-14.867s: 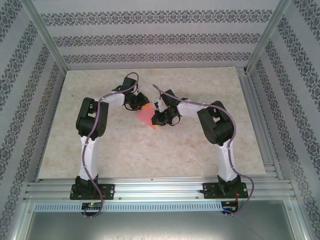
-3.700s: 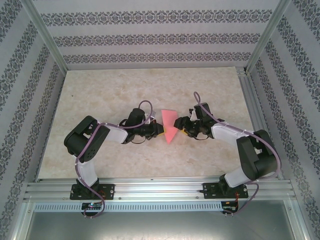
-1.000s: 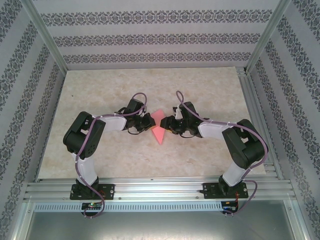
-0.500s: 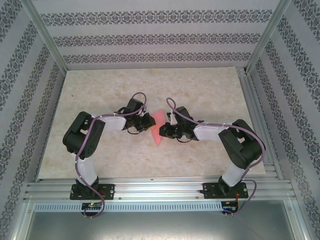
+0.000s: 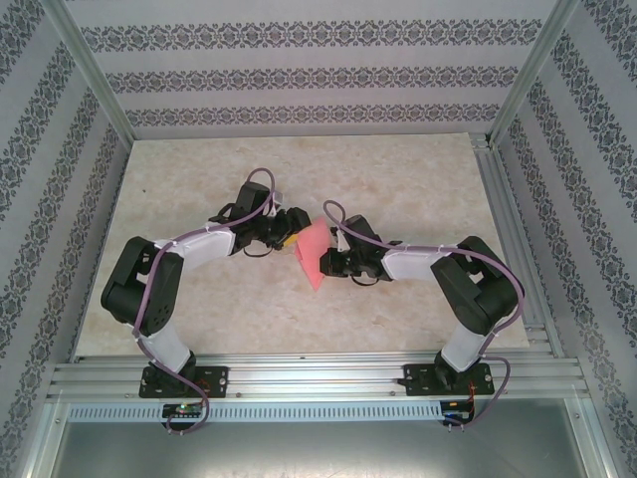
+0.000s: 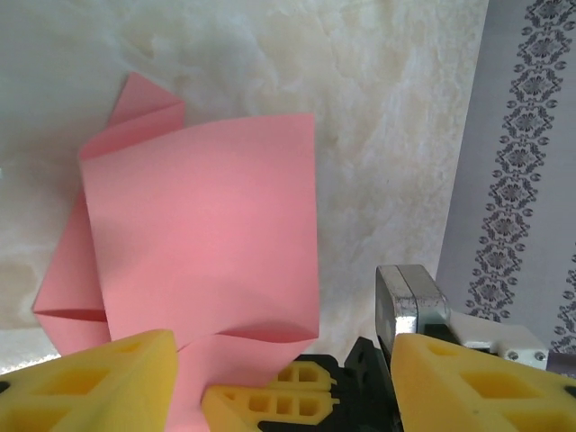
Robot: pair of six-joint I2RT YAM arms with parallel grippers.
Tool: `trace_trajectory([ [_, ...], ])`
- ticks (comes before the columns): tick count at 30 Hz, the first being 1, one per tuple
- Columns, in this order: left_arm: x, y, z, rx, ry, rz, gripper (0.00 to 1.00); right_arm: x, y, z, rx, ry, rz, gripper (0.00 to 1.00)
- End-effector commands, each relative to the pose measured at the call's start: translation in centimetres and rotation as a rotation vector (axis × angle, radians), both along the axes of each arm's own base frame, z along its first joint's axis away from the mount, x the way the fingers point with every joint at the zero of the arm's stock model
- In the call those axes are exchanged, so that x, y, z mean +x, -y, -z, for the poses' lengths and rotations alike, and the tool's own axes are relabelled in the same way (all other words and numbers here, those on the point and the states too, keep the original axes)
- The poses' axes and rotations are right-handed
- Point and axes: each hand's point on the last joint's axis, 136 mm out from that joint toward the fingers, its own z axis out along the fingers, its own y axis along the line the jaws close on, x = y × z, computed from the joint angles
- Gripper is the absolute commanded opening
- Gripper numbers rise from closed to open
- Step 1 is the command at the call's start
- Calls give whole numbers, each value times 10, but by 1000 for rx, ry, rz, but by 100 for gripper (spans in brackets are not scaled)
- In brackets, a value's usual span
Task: Fold a paper plane with a square sheet of paper (pick it up from the middle)
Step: Fold the wing for the fifth time at the center of the table.
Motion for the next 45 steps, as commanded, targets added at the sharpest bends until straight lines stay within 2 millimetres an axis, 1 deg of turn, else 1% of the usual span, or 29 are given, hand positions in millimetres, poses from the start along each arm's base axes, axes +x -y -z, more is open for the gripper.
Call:
trace_trajectory([
  [1,-5,3,-8,-55,-72,-20,66,8,-7,-7,-51,113,-41,5],
  [3,-5,3,-3,-54,-99,-36,67,7,-8,-7,-83,152,-64,5],
  [5,-2,10,-1,-76,-112,-23,67,7,-7,-7,-125,201,-72,5],
  [10,2,22,10,-130,-163,-43,69,6,-8,-16,-181,357,-107,6],
  [12,2,28,12,-142,-172,-31,70,6,-9,-19,-182,396,-115,6],
  [14,1,36,11,-149,-168,-9,72,6,-7,-18,-193,401,-119,6],
  [16,-1,39,15,-146,-176,1,73,5,-8,-17,-203,402,-135,6],
  [19,-2,42,19,-157,-188,13,75,7,-3,-15,-241,407,-127,7],
  [21,-2,43,19,-158,-186,21,75,6,-4,-14,-255,405,-146,7],
  [25,-2,44,13,-152,-171,35,79,7,-2,-10,-303,397,-156,7],
  [31,-3,39,3,-130,-150,32,84,8,-3,-15,-312,427,-155,7],
  [33,-5,39,7,-113,-171,36,83,9,-3,-16,-319,436,-158,7],
  [35,-8,39,13,-114,-195,33,78,8,-5,-17,-317,447,-166,7],
  [40,-12,35,24,-84,-227,30,60,8,-7,-19,-320,461,-166,7],
  [45,-8,38,27,-86,-230,35,49,7,-6,-18,-327,459,-171,8],
])
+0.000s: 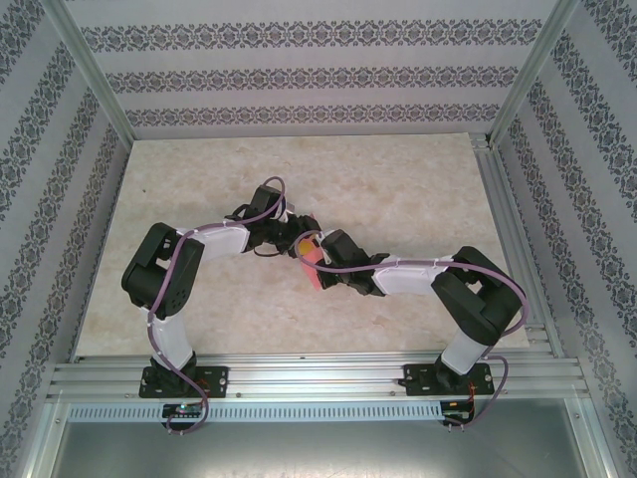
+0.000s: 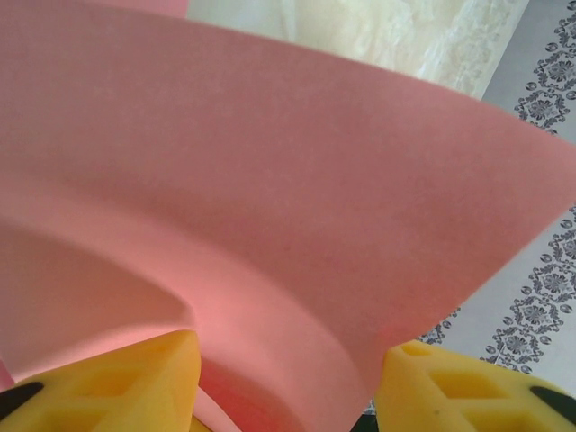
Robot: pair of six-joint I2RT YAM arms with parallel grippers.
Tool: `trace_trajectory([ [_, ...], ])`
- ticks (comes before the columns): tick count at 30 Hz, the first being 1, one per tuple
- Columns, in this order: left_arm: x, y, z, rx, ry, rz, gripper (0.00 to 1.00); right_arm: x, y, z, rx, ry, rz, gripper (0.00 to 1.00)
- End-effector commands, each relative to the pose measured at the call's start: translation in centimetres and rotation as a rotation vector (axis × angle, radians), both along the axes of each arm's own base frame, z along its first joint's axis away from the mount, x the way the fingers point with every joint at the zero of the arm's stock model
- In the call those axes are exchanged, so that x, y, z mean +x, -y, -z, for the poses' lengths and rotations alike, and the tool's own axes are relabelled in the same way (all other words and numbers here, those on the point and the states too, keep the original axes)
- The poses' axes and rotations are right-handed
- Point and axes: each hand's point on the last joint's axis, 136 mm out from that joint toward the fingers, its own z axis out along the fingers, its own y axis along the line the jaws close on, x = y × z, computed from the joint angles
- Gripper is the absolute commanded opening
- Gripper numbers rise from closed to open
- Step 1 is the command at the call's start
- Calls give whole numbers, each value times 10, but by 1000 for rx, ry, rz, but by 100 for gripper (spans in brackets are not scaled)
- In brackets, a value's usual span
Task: Fold a paper plane with a square sheet of paper (pick it up from the middle)
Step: Fold the wing for the fifth time at the center of the table.
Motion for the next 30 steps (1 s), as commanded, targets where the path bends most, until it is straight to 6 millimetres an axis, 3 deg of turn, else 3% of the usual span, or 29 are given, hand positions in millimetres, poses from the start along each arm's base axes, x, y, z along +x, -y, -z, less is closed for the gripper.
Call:
trace_trajectory([
  [1,2,5,0,9,9,26,44,7,-5,-14,5,54,-4,8],
  [18,2,3,7,79,9,85,16,9,-4,-21,8,80,7,10],
  [25,4,-3,4,99,34,91,4,6,-1,-25,34,74,21,22],
  [30,11,-10,-9,77,83,104,1,1,5,-45,185,28,62,35],
])
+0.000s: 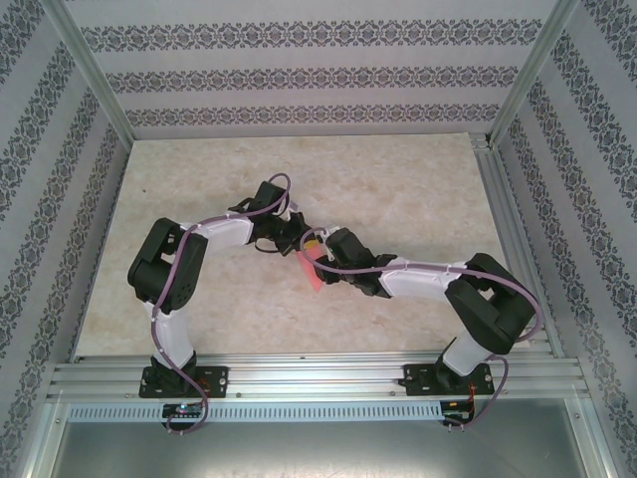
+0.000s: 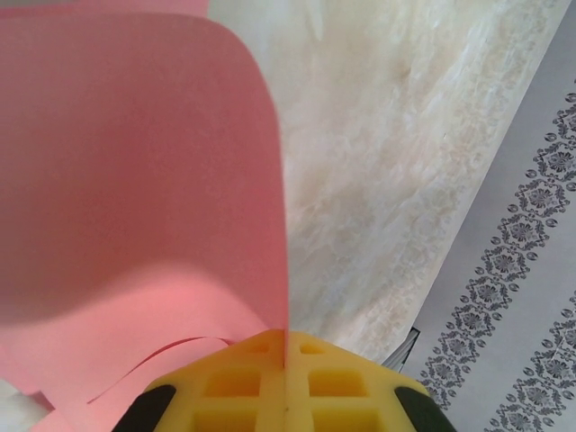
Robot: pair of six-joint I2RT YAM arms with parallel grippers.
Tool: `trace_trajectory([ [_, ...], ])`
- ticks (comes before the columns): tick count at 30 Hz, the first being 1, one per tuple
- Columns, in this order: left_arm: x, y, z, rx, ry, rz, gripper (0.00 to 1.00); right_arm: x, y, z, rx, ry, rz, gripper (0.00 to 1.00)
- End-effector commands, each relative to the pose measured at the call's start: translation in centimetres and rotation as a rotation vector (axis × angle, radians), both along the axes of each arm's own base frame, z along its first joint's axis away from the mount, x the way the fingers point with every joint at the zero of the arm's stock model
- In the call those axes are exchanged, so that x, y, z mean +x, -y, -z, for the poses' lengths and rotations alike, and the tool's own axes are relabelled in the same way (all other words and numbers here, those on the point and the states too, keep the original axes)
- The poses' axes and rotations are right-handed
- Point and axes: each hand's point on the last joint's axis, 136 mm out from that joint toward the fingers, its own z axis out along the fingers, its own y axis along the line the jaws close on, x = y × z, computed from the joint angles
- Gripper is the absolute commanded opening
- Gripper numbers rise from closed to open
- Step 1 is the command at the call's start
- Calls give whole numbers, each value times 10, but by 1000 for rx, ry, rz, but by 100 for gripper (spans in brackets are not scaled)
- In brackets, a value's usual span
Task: Fold a paper plane with a square sheet of paper (pick it up from the middle)
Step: Fold the wing for the fifth time at the center of the table.
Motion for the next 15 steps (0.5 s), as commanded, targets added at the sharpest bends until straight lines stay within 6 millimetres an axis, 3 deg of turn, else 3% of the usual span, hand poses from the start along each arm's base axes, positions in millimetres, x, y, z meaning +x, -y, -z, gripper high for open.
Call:
trace_trajectory([
  [1,8,-7,-20,-10,73,27,0,0,0,-26,181,-28,36,35],
  [4,7,-13,-20,-23,73,36,0,-5,1,-45,389,-99,19,41],
  [6,8,-17,-21,-49,75,30,0,-2,13,-46,472,-143,67,42],
  [10,5,-25,-24,-89,78,35,0,11,29,-43,637,-257,153,36],
  [15,0,-34,-25,-95,90,85,1,19,17,-35,667,-360,146,28],
])
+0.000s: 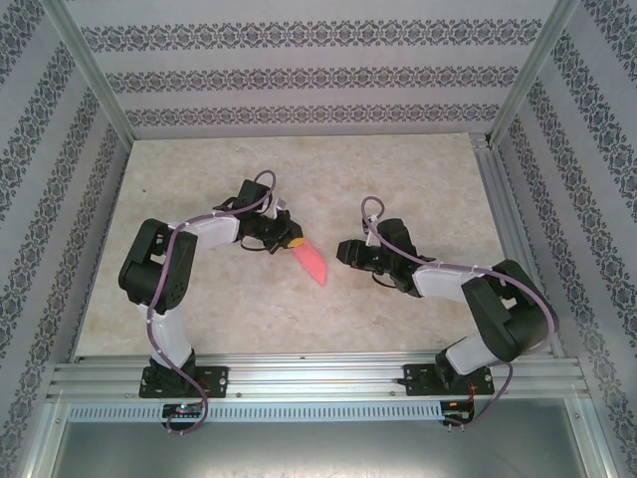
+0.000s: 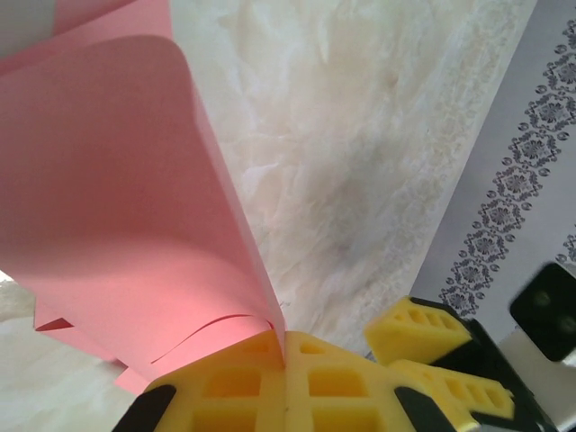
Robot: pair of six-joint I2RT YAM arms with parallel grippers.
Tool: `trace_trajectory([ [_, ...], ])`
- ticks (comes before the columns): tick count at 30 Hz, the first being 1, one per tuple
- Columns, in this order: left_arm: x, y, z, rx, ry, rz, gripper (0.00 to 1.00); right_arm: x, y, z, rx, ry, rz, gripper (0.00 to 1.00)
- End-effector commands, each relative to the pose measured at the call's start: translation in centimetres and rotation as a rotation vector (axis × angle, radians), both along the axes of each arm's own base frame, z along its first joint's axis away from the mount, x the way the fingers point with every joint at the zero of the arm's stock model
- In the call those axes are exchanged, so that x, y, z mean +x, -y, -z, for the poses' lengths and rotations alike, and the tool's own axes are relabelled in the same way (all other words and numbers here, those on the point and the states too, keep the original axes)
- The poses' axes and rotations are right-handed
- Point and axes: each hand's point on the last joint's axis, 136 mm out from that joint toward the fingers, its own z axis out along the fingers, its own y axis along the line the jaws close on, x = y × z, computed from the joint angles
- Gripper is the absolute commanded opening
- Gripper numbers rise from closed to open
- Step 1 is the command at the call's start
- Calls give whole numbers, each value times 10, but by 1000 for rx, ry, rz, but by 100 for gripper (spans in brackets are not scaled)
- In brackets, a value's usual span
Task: Fold a paper plane with a square sheet of paper (pick it up from the middle)
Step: Fold the wing for the fifth time at the center of the table.
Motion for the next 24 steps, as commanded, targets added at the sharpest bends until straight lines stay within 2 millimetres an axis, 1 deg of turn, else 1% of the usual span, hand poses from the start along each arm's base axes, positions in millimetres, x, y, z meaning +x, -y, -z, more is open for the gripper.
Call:
trace_trajectory([
  [1,-4,-7,-16,-26,63,63,1,4,-24,-15,114,-50,-55,26],
  [3,-2,-12,-12,-27,58,65,1,6,-29,-12,114,-68,-59,21],
  [4,-1,-14,-11,-30,56,68,2,7,-32,-10,117,-80,-68,21],
  [6,1,-16,-8,-32,55,80,2,9,-35,-8,119,-89,-66,22],
  [8,2,-17,-4,-20,48,95,2,9,-39,-10,140,-98,-77,26],
  [10,3,-17,-2,-24,42,107,1,7,-38,-2,93,-106,-85,29],
  [13,3,-18,-1,-20,42,130,1,3,-38,12,60,-151,-97,28],
  [15,3,-21,1,-8,38,158,1,4,-44,7,102,-155,-106,20],
  [17,3,-23,3,6,40,171,1,6,-50,2,125,-156,-102,19],
  [19,5,-26,5,10,43,175,1,6,-53,6,108,-180,-114,18],
  [22,9,-31,8,26,40,176,1,5,-54,11,85,-171,-111,15],
  [24,12,-33,9,31,41,176,1,1,-57,12,80,-184,-139,15],
])
